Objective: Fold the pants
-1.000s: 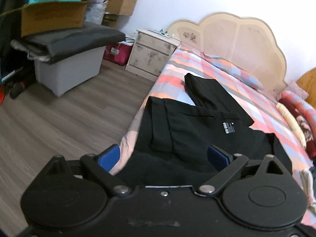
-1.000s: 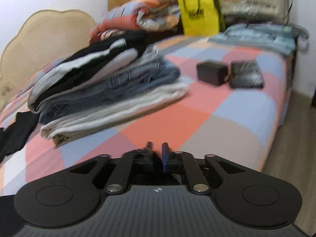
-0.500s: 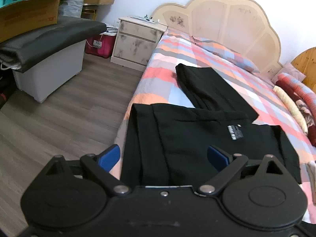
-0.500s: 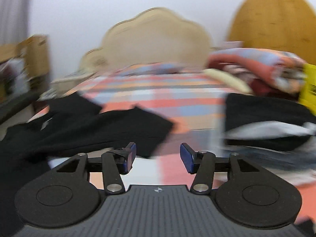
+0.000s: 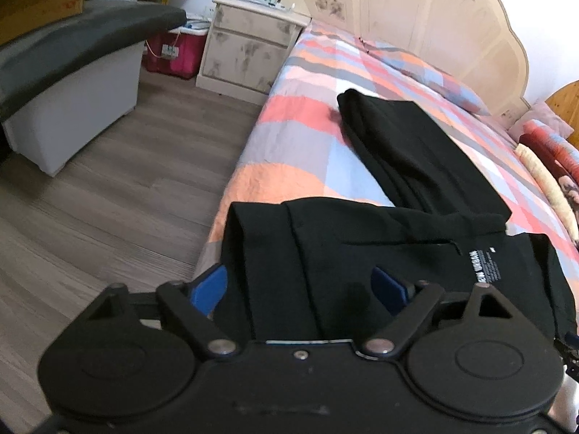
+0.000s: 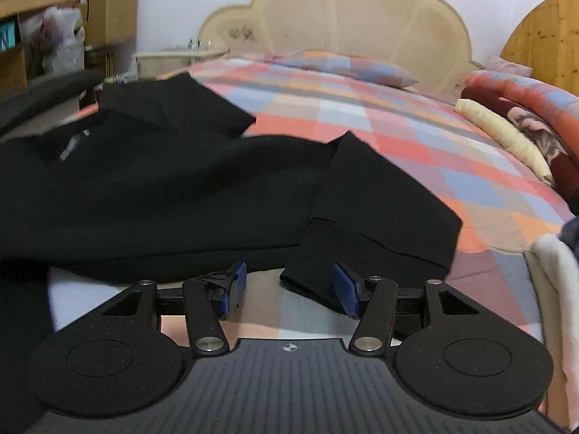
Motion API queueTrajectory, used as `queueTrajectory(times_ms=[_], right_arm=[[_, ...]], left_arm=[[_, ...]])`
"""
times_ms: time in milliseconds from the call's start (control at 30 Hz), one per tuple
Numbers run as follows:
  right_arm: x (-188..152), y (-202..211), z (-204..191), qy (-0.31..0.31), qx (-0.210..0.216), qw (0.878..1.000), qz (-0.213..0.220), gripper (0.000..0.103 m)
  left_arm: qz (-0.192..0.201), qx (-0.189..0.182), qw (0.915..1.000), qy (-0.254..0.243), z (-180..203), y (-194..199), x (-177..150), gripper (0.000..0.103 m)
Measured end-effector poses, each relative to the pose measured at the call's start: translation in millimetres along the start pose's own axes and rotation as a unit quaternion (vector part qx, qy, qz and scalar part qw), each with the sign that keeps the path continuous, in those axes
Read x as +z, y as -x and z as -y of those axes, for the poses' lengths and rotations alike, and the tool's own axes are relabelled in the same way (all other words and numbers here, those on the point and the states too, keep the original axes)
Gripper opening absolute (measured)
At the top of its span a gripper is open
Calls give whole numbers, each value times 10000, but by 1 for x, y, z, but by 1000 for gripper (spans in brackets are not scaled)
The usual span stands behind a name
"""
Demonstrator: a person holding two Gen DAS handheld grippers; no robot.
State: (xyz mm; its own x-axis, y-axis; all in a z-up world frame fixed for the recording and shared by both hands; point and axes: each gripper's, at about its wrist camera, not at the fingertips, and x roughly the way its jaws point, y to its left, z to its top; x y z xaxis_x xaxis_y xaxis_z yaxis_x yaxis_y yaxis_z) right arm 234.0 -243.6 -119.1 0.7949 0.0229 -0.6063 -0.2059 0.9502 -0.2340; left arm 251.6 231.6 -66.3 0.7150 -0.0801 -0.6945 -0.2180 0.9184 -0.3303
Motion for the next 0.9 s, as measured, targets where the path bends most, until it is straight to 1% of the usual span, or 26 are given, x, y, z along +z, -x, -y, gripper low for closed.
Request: queueTrajectory(times_ms=[33,67,100,133,167,200,233,267,300,333,433,533,600,700,833,900], right_arm=[[0,-7,1,-9,-28,10000,-45,89],[-1,-9,4,-63,-5,10000,-62,87],[-2,-10,7,-139,54,9999,-75,86],[-2,-9,11,-231,76,9997,-91,73],[-1,-10,12,-249,-12,9996,-117,37],[0,-8,15,-211,-89,9996,-145,27],[0,-5,17,-220,-84,9996,-139,13],[2,-1,20,-264,-109,9995,-131,7],[5,5,23,-283,-210,9993,-87,6],[9,9,25,-252,-331,9991,-8,5],[28,39,42,-190,-794,9960,363,4],[50,79,70,-269,-1283,9886,740,4],[63,107,90,-285,-1631,9813,977,4],[82,149,120,-242,-2195,9674,1239,4],[100,185,157,-217,-2839,9485,1388,4],[110,192,170,-276,-3110,9392,1431,4]], left_arm=[[-40,-17,10000,-30,0,-4,1,74],[-31,-4,10000,-90,3,-7,1,70],[7,91,9998,-180,6,-8,2,62],[57,266,9992,-302,8,-9,2,44],[66,353,9986,-389,10,-11,3,41],[62,349,9986,-403,10,-12,5,37],[80,310,9988,-375,11,-11,6,27],[88,263,9989,-379,13,-10,6,23],[137,261,9987,-423,16,-7,6,20],[257,334,9977,-524,21,-3,6,19],[585,432,9945,-747,34,14,9,17],[842,444,9934,-645,38,34,16,17],[984,489,9924,-547,39,45,21,17],[1092,492,9920,-397,39,56,25,17],[1147,526,9917,-238,37,65,26,17],[1164,545,9916,-101,35,65,27,16]])
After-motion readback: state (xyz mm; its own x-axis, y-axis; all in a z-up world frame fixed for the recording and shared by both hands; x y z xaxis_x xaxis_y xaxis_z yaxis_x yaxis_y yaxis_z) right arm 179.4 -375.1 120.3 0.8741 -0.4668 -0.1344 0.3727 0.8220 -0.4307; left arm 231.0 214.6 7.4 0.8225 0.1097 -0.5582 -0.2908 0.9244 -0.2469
